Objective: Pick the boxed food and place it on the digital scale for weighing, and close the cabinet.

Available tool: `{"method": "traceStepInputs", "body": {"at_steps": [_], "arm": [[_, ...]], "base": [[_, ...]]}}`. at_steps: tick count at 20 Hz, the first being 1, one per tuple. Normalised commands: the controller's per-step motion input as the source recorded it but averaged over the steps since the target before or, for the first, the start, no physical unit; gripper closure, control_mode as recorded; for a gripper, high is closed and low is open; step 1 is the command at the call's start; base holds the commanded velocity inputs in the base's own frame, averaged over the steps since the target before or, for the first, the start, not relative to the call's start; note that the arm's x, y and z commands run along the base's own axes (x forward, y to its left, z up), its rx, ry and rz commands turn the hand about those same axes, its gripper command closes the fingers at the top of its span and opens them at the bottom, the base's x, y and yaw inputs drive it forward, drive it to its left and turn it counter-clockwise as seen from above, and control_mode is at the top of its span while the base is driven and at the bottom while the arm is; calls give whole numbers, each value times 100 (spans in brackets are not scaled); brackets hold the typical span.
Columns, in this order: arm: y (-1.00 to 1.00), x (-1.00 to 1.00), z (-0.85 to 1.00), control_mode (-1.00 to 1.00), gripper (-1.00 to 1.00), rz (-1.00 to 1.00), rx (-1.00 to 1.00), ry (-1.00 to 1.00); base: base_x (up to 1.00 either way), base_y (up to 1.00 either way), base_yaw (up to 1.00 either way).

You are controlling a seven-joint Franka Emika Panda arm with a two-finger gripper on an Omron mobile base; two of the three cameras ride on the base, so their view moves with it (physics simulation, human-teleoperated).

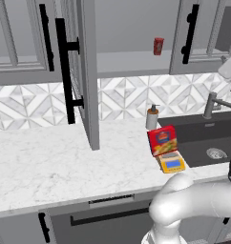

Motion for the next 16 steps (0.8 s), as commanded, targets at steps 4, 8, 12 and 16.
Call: {"method": "traceStepInputs", "body": {"at_steps": [4,8,12,16], "arm": [[6,100,-37,-100,-100,0,0,0],[4,-53,-14,-100,-100,0,2,-12],[8,-100,-51,-100,-100,0,2,-45],[68,-100,-31,-100,-100,0,-13,-74]], "base": [[0,0,0],[0,0,0],[0,0,0],[0,0,0]]}}
